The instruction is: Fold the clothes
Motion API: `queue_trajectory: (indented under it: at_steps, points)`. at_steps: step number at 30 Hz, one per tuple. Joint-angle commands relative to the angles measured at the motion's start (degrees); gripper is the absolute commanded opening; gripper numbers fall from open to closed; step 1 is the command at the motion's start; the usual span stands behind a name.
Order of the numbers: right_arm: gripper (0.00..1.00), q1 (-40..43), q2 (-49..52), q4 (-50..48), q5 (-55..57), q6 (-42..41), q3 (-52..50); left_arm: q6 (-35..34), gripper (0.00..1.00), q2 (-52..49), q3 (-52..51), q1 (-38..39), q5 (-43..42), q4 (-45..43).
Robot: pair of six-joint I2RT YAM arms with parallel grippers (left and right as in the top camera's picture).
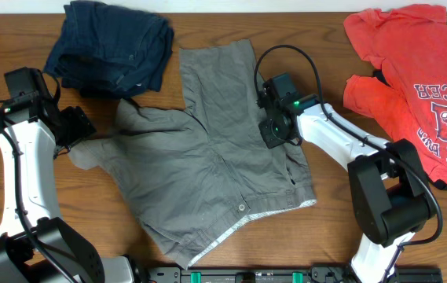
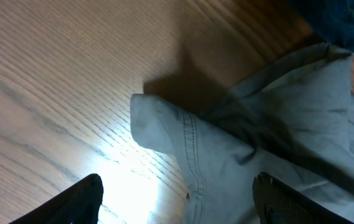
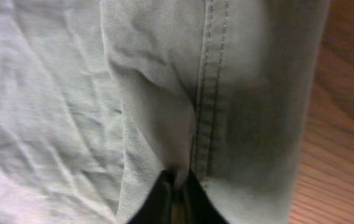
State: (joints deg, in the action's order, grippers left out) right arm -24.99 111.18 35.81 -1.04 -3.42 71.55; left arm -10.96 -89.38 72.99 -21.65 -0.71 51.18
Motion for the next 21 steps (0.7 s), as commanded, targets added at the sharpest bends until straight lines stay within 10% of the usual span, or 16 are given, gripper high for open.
queue_trajectory:
  at_steps: [1,21]
  points:
    - [0.01,0.0,0.2,0.0,6.8,-2.2,-0.1,-0.5,0.78,0.7,-0.3,-0.1,-0.4,-0.1]
    - [0.01,19.8,0.5,-19.3,0.2,2.1,0.8,-0.5,0.77,0.7,-0.3,7.8,-0.4,-5.5]
